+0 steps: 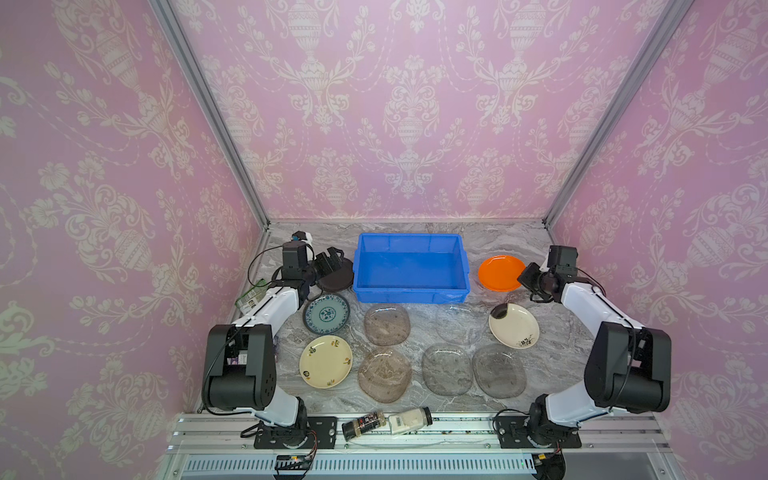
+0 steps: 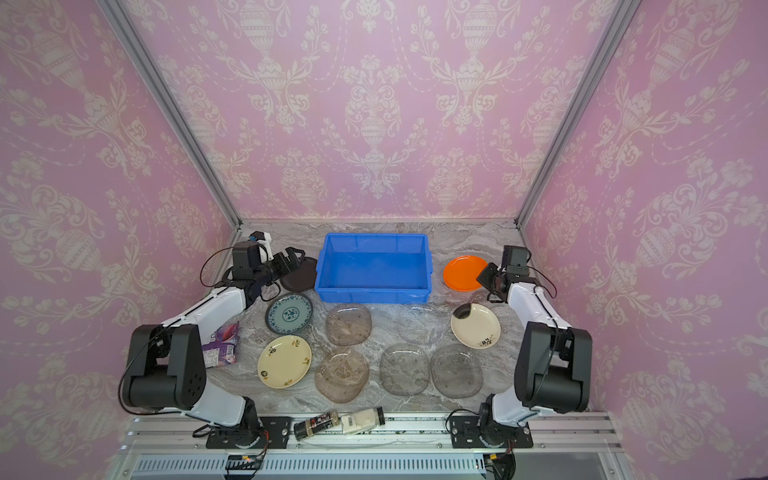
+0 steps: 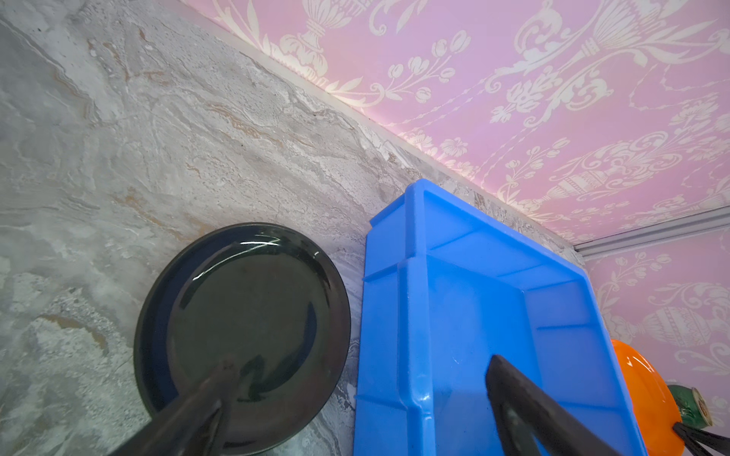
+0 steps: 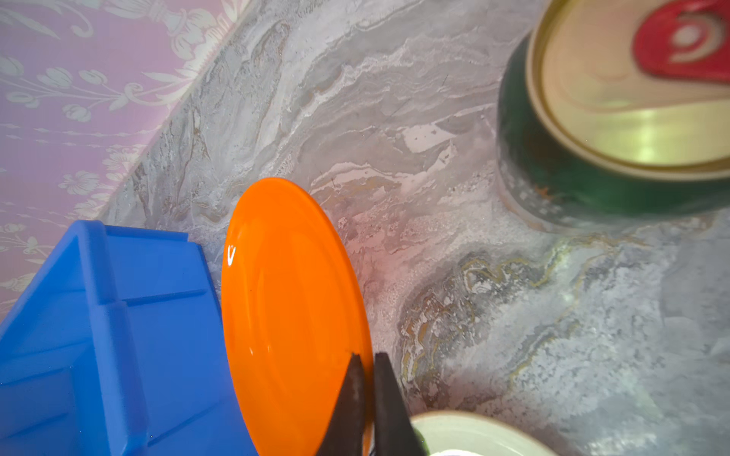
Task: Place the plates into the plastic bin on the countertop
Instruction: 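Lift the orange plate with the right gripper toward the left gripper above the bin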
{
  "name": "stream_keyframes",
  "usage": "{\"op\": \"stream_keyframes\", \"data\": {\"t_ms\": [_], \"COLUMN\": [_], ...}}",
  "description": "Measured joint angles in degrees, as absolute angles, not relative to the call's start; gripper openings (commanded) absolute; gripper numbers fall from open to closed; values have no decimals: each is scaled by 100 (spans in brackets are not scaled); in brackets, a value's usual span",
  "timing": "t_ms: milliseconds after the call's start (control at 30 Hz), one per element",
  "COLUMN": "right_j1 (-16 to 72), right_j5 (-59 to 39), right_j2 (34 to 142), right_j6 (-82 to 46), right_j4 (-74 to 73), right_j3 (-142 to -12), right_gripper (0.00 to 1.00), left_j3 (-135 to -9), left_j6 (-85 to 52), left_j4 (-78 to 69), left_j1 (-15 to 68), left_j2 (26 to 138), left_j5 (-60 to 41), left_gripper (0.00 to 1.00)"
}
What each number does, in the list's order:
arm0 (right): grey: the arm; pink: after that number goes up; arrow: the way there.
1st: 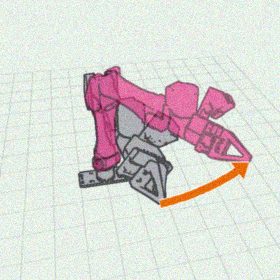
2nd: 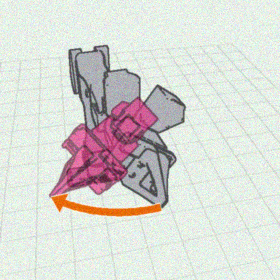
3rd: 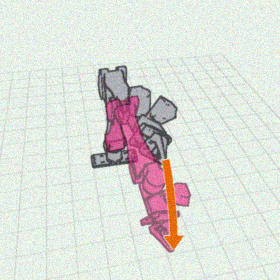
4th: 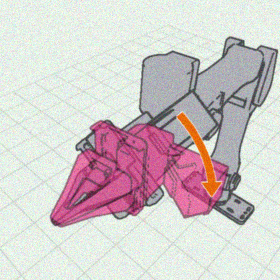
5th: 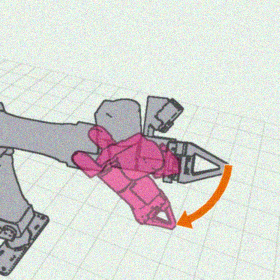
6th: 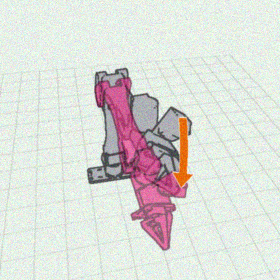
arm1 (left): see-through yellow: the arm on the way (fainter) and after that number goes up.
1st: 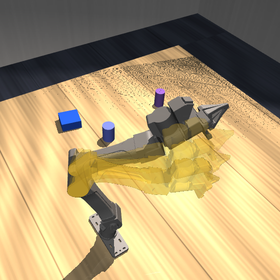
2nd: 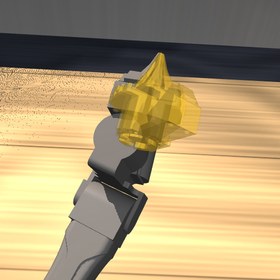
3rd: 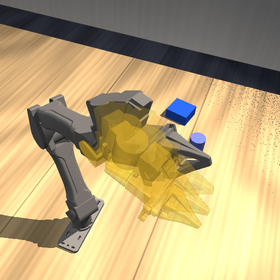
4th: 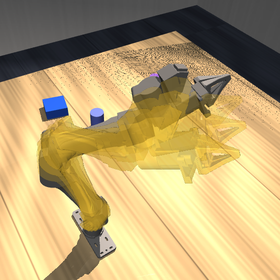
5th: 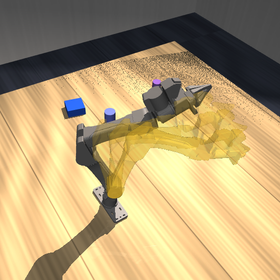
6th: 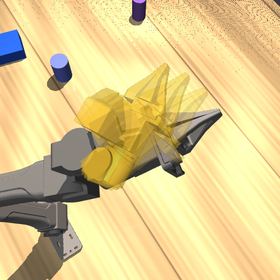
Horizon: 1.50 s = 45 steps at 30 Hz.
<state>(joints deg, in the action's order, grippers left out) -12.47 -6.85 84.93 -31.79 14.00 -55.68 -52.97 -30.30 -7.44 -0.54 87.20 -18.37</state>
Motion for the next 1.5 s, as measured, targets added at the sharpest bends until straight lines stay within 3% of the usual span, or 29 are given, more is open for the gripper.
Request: {"op": "stream_keyframes", "data": {"t_ms": [300, 567, 833, 1067, 1333, 1500], "right_j1": [-878, -56, 696, 875, 991, 1031], "right_j5": [-427, -1035, -1164, -1317, -1647, -1865], "right_j2": [7603, 7791, 8844, 9603, 9843, 9843], "right_j6": [-3181, -3505, -3684, -4025, -4340, -4403], "right_j4": [1964, 1957, 1614, 963, 436, 276], "right_j3": [-6320, -7144, -7255, -7229, -7212, -7205], "right_gripper": [0, 0, 0, 0, 0, 0], "left_j3": [-6386, -7166, -7255, -7898, -8189, -8388], "left_j6": [-2681, -3369, -4219, -4364, -4313, -4276], "left_j4": [-169, -1170, -1796, -1621, -1107, -773], "left_j1": [703, 1466, 1890, 1900, 1973, 2018], "left_j2": [8556, 9367, 10610, 10969, 11306, 11585], "left_j5": [-1522, -2648, -3391, -3669, -3739, -3741], "left_gripper": [99, 98, 85, 61, 59, 52]}}
